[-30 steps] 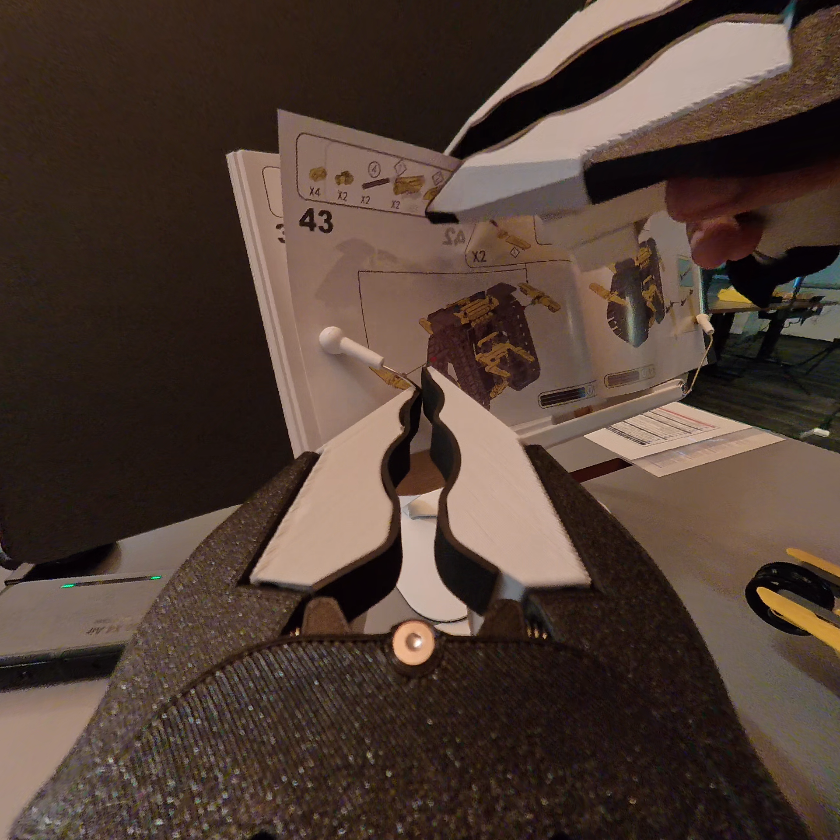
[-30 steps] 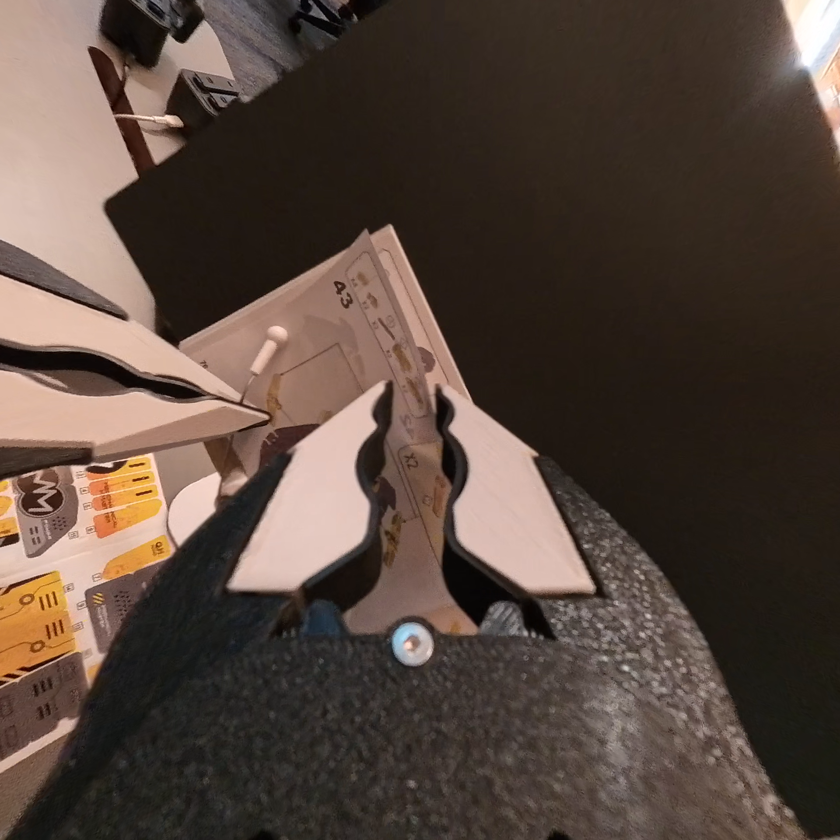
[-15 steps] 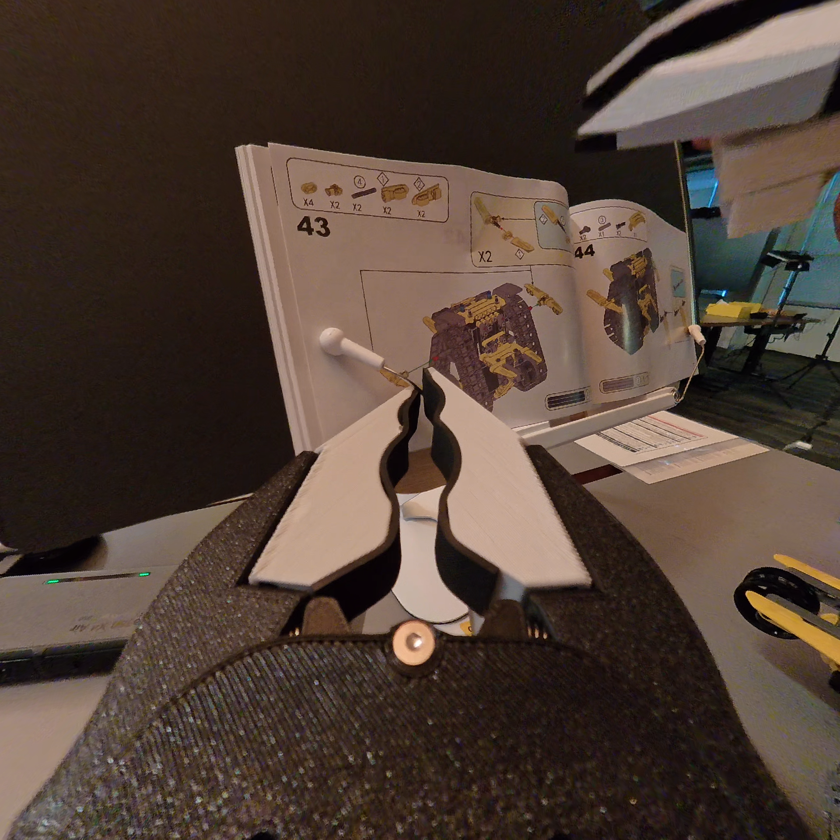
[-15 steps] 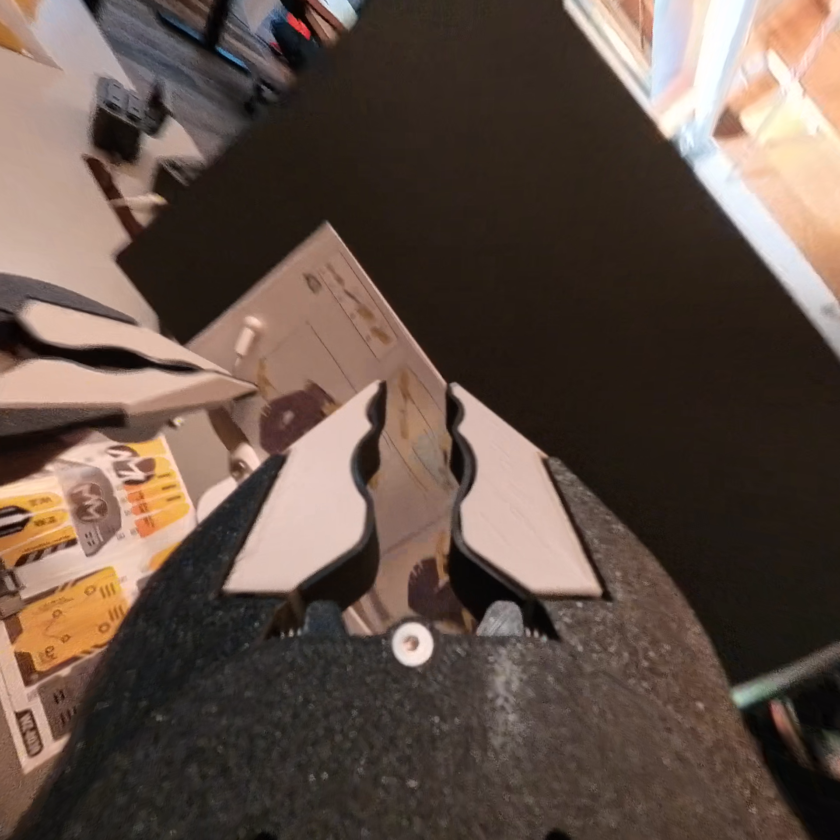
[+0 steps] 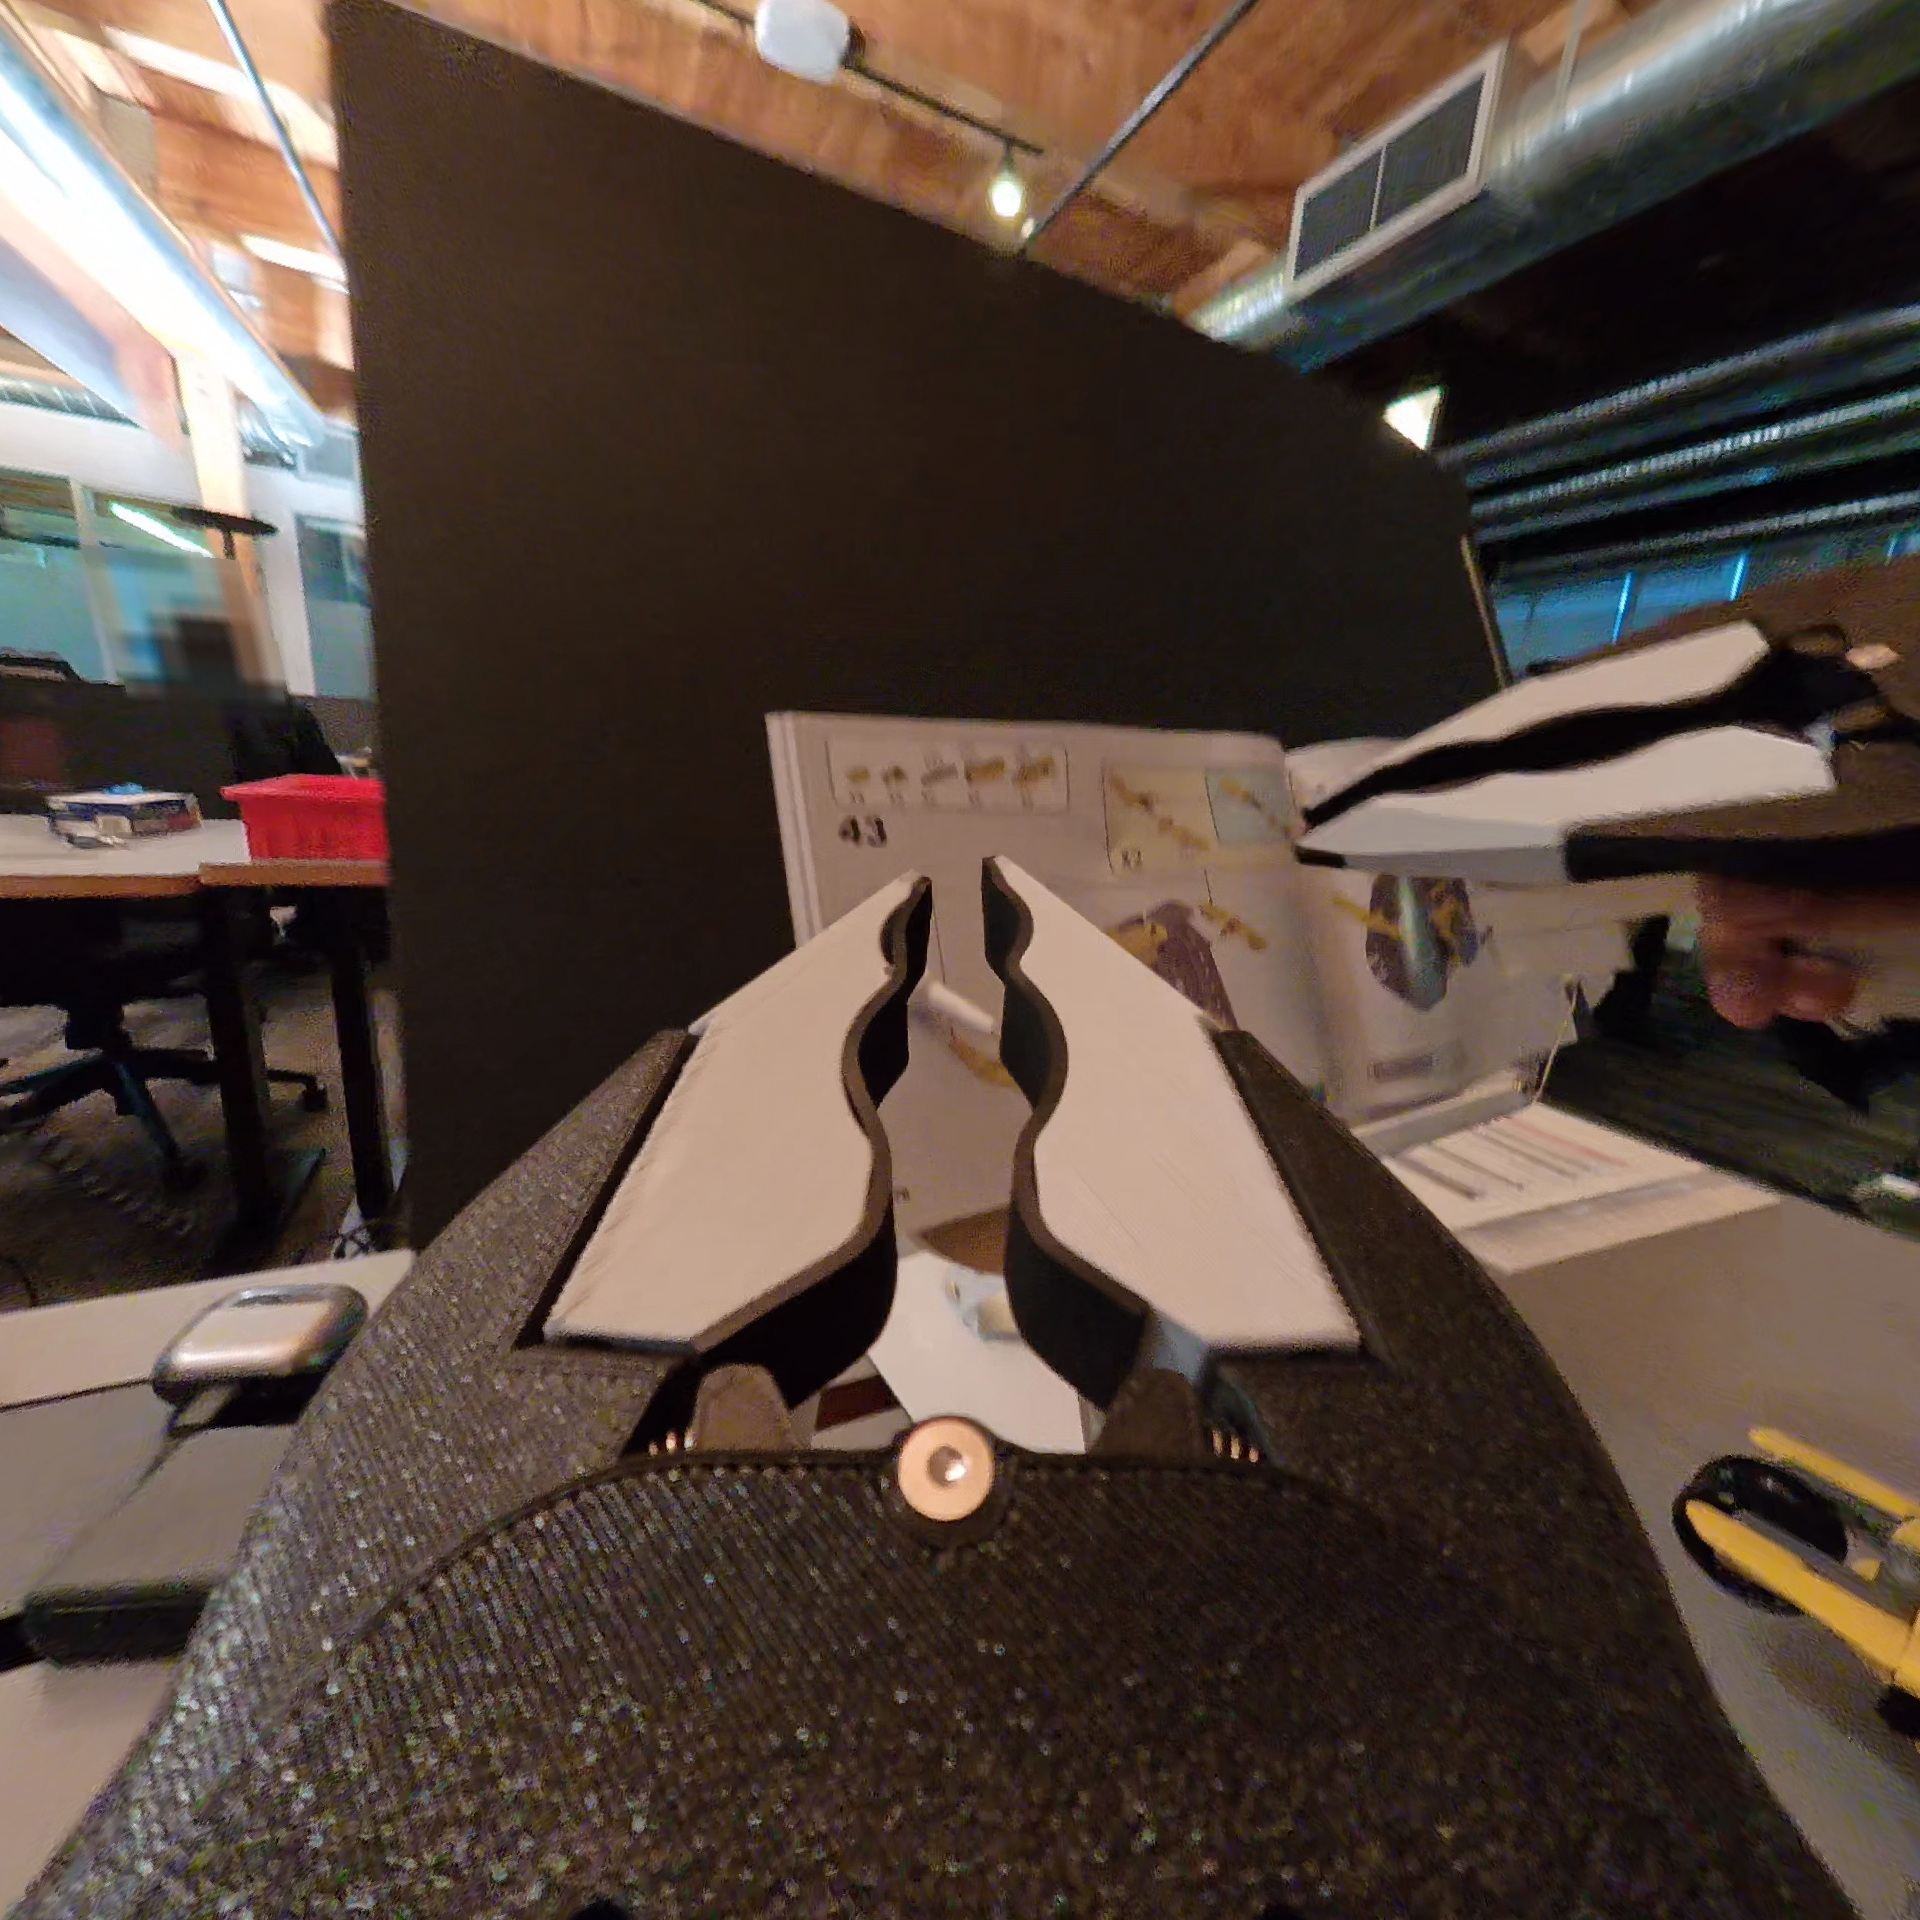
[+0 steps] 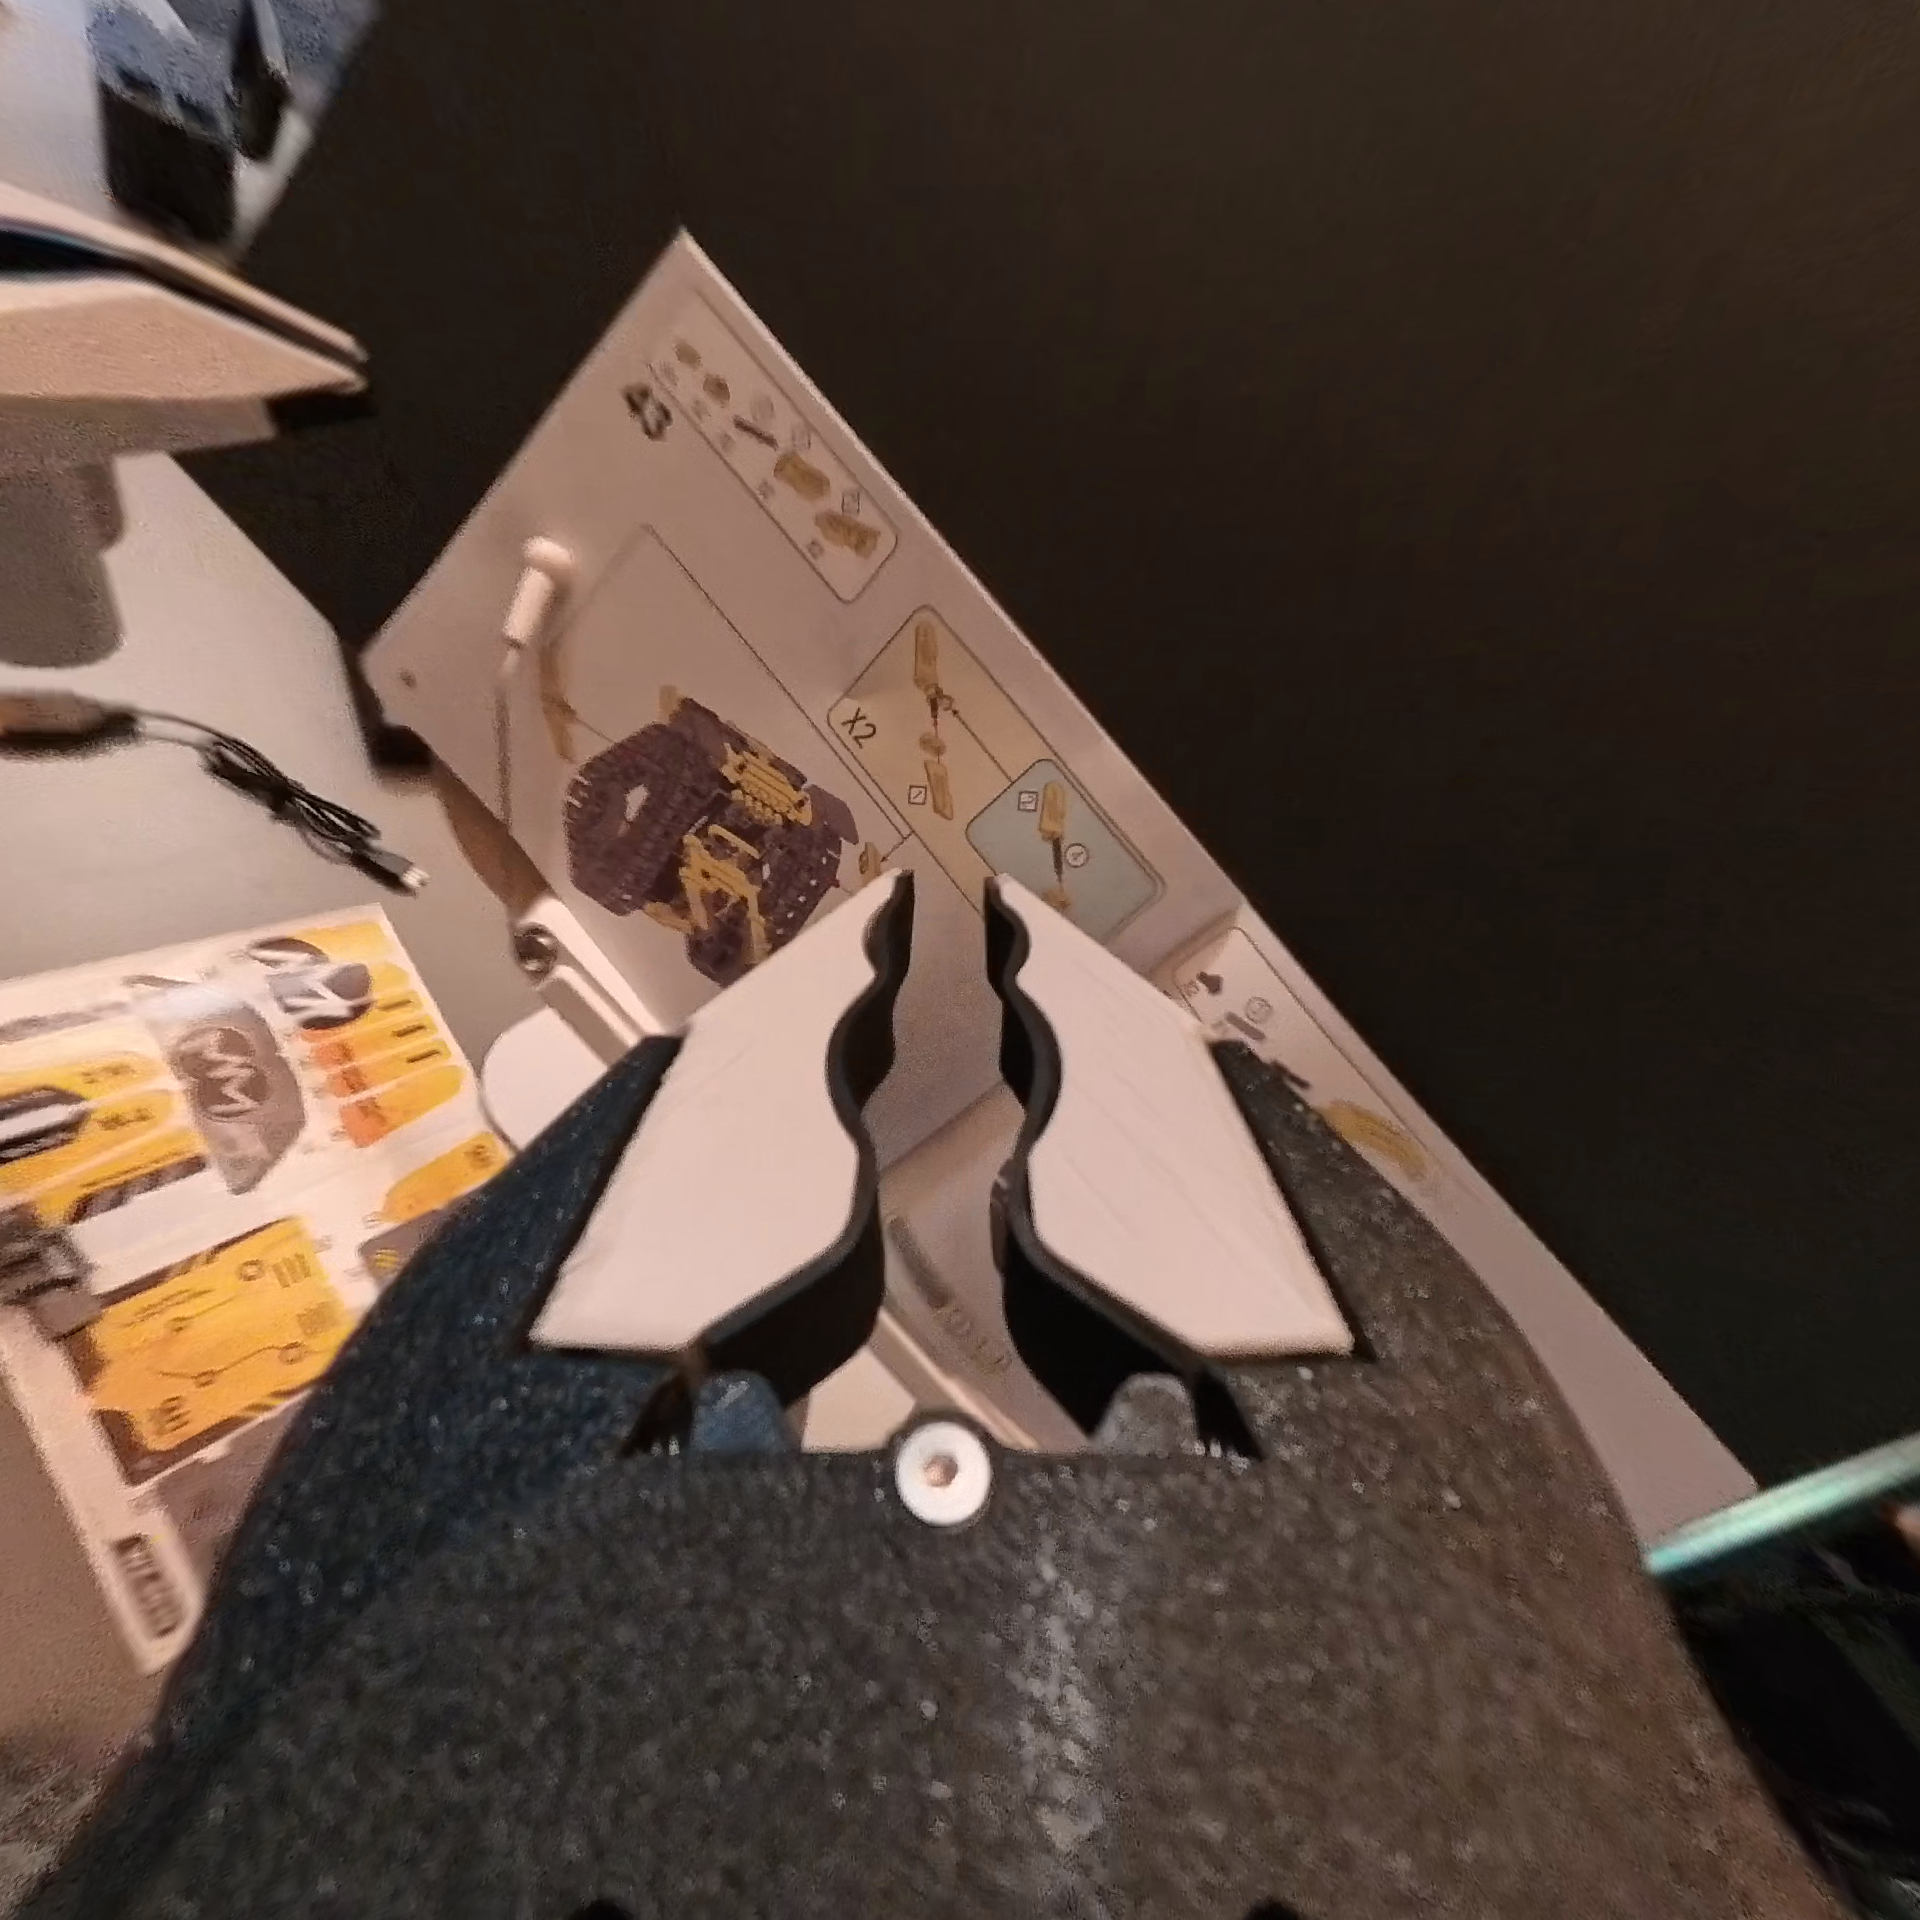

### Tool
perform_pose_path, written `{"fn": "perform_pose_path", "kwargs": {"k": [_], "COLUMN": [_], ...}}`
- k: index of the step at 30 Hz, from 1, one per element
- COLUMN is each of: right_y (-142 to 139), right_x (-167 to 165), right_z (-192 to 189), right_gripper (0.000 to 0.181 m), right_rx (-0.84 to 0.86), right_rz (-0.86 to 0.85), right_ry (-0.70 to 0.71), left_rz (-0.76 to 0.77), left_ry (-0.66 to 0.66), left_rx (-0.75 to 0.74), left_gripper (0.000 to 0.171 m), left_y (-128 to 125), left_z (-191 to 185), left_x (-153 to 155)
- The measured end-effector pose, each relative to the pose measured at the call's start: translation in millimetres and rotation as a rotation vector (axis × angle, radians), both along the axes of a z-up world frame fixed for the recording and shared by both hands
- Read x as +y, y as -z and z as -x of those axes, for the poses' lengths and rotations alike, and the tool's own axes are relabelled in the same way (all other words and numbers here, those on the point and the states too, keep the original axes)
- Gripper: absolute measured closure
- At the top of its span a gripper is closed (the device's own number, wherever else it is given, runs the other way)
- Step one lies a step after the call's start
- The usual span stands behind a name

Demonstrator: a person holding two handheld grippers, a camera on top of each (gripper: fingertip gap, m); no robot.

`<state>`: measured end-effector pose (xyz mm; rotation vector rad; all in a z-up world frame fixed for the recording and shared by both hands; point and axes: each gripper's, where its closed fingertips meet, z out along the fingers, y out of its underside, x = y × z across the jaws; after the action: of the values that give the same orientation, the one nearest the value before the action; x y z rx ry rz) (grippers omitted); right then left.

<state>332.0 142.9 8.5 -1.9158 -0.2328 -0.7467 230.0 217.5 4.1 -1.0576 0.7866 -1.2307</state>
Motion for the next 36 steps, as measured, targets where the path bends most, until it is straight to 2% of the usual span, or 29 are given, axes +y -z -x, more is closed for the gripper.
{"fn": "perform_pose_path", "kwargs": {"k": [4,8,11,13,14,15,17,20,22,24,28,31,36], "right_y": [-30,-43,-15,19,35,50,71,88,98,112,129,132,147], "right_x": [-40,-98,-138,-158,-167,-174,-188,-204,-210,-213,-215,-212,-201], "right_z": [41,113,171,204,216,226,246,261,260,259,266,273,269], "right_gripper": [0.165,0.164,0.164,0.163,0.163,0.163,0.163,0.163,0.164,0.166,0.166,0.165,0.163], "right_rx": [0.129,0.339,0.471,0.492,0.49,0.491,0.534,0.6,0.618,0.641,0.636,0.626,0.61], "right_rz": [-0.132,-0.273,-0.289,-0.256,-0.239,-0.228,-0.208,-0.197,-0.194,-0.164,-0.116,-0.13,-0.102], "right_ry": [-0.074,-0.226,-0.332,-0.373,-0.374,-0.378,-0.435,-0.533,-0.55,-0.564,-0.586,-0.592,-0.575], "left_rz": [0.016,0.02,-0.043,-0.122,-0.157,-0.18,-0.195,-0.159,-0.125,-0.084,-0.01,-0.023,-0.012], "left_ry": [0.003,0.057,0.201,0.289,0.336,0.391,0.532,0.674,0.722,0.734,0.772,0.779,0.767], "left_rx": [-0.101,-0.225,-0.394,-0.386,-0.348,-0.288,-0.128,0.164,0.326,0.383,0.487,0.584,0.677], "left_gripper": [0.159,0.156,0.157,0.157,0.156,0.155,0.152,0.148,0.146,0.144,0.136,0.13,0.119], "left_y": [-39,-88,-144,-160,-158,-149,-110,-20,35,69,104,125,144], "left_z": [26,58,100,116,119,119,117,111,110,109,102,99,98], "left_x": [4,-11,-58,-99,-119,-140,-181,-227,-243,-247,-250,-251,-249]}}
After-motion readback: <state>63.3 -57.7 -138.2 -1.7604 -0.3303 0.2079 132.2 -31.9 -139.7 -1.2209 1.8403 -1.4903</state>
